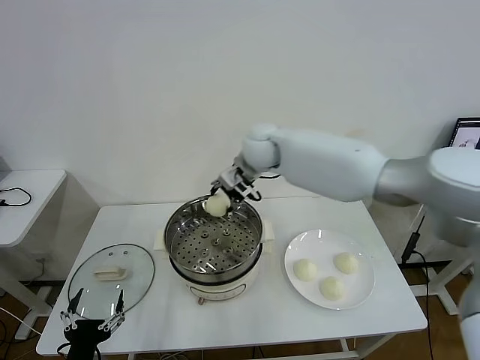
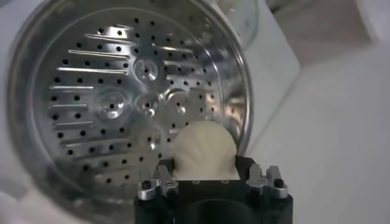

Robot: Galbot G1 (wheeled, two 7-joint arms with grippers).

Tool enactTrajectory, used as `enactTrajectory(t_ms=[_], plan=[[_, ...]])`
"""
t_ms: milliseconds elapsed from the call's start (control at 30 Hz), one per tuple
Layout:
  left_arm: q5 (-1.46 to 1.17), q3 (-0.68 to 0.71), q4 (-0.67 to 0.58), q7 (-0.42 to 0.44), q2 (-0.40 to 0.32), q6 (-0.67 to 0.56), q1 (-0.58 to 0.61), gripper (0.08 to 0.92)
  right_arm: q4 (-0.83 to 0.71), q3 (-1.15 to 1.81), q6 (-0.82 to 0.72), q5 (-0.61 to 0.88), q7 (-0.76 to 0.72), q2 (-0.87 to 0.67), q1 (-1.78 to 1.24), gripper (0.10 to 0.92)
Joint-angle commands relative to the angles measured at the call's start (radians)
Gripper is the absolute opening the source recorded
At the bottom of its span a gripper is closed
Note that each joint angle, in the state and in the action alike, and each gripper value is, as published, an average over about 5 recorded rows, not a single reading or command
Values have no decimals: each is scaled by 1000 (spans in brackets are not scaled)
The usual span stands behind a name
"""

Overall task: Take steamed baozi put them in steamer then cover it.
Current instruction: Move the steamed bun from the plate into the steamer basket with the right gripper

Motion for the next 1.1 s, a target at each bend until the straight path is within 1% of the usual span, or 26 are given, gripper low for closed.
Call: enactTrajectory(t_ms=[33, 133, 233, 733, 833, 1000, 1100], plan=[[-3, -6, -12, 0, -2, 0, -2, 823, -159, -16, 216, -250, 32, 146, -82, 631], [-3, -5, -15, 0, -6, 0, 1, 823, -205, 0, 259, -318, 47, 160, -107, 635], [-2, -4, -18, 0, -8, -1, 4, 823, -227, 5, 280, -353, 52, 168, -118, 636], [-2, -3, -26, 0, -9, -1, 5, 823, -260, 12, 319, -397, 61, 170, -132, 641], [-1, -3, -27, 0, -10, 0, 6, 823, -250, 12, 320, -385, 62, 167, -122, 680], [-1, -3, -32, 1, -10, 1, 6, 823, -188, 8, 302, -313, 50, 135, -59, 801], [0, -3, -38, 1, -10, 2, 8, 823, -116, -9, 265, -221, 25, 87, 9, 819]])
